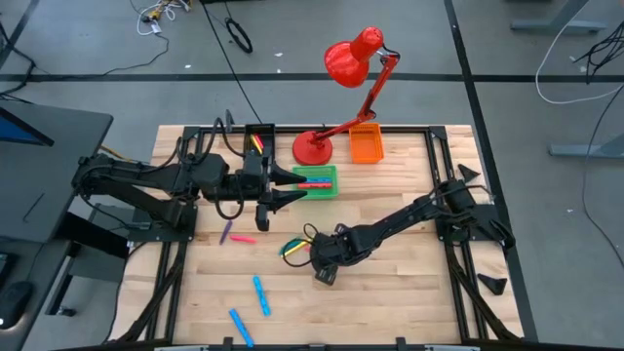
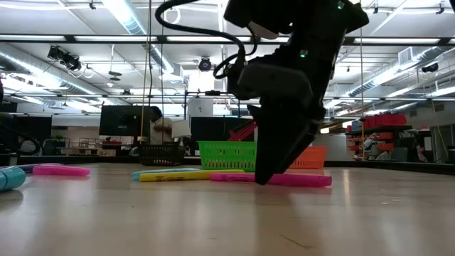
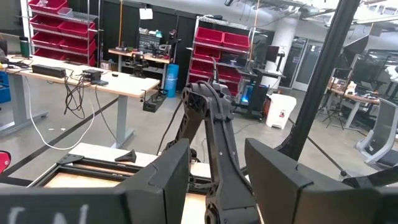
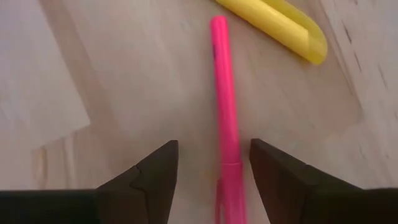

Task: Pick & Place Markers
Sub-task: Put the pink pen into the black basket

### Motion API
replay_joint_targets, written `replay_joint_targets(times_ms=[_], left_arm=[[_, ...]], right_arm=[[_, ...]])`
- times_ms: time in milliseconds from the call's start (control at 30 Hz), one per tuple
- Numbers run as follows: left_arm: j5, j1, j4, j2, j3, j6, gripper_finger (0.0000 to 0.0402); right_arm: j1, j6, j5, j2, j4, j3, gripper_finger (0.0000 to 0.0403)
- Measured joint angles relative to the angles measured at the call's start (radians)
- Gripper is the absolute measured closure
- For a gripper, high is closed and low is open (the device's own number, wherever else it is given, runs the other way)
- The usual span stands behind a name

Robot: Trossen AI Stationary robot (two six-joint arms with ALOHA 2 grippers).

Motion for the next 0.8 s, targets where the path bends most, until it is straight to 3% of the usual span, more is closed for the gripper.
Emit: replay_joint_targets(times_ms=[167, 500, 800], left_arm=[[0.000, 0.000, 0.000, 0.000, 0.000, -0.002, 0.0239], [0.000, 0.000, 0.000, 0.000, 0.000, -0.003, 0.0239], [0.000, 0.000, 0.000, 0.000, 0.000, -0.002, 0.0239]], right_arm=[[-0.020, -0.019, -0.047, -0.003, -0.005, -0.001, 0.0240], [-0.039, -0.026, -0.105, -0.004, -0.005, -0.002, 0.0385], [-0.039, -0.039, -0.112, -0.006, 0.003, -0.002, 0.0379]])
